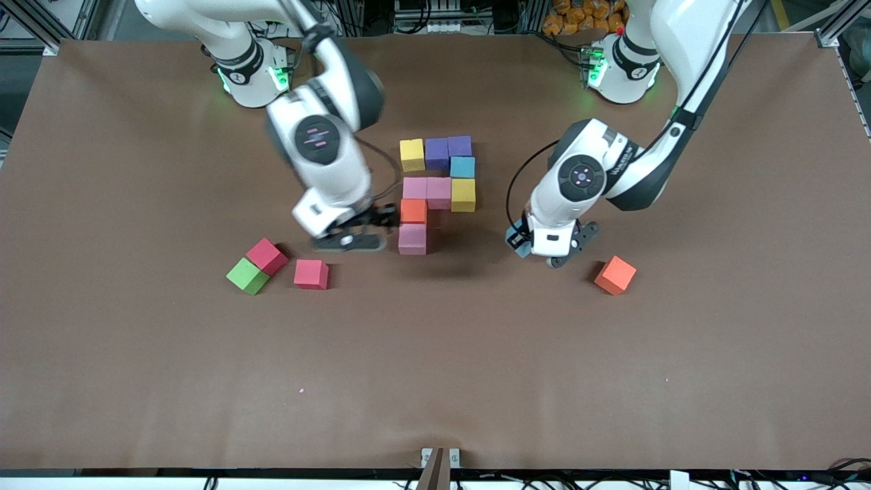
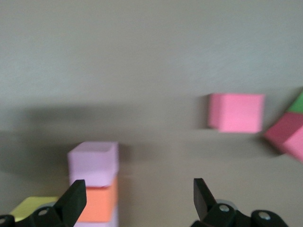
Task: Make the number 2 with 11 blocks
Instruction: 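Place the cyan cube with the left gripper while the right gripper reaches pink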
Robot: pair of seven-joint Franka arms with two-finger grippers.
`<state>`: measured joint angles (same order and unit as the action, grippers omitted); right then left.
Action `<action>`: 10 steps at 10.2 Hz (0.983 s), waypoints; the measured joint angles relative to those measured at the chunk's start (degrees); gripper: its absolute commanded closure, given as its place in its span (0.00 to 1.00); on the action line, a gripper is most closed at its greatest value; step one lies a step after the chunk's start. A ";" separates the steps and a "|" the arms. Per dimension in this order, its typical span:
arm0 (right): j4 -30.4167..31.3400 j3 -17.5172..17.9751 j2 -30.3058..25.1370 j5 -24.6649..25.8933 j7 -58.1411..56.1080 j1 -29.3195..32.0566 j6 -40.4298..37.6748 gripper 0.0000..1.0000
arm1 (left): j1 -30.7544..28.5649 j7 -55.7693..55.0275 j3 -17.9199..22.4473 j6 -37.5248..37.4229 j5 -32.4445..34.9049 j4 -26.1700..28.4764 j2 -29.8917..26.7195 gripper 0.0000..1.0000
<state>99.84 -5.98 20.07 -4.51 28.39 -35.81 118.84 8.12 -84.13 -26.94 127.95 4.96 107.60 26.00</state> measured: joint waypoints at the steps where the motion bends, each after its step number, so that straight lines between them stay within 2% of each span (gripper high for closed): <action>1: 0.76 -0.11 -0.77 0.00 -2.91 2.43 -1.39 0.00 | 2.31 -6.51 -0.01 0.01 -0.01 -3.07 2.12 0.43; 4: 0.75 -0.14 -5.24 0.02 -11.71 9.47 -5.69 0.00 | 7.81 -20.31 0.03 0.01 -0.01 -11.25 8.93 0.44; 7: 0.85 0.42 -12.21 0.06 -28.81 20.71 -17.11 0.00 | 9.41 -29.41 0.19 0.04 -0.01 -14.88 13.56 0.44; 10: 2.33 1.01 -12.99 2.25 -38.18 29.33 -15.88 0.00 | 9.46 -35.70 0.29 0.71 -0.46 -17.14 16.21 0.45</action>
<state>102.17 -4.97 7.09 -2.26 -9.79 -6.48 102.95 17.58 -119.83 -26.65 128.67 4.50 90.46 42.21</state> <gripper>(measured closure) 0.000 0.441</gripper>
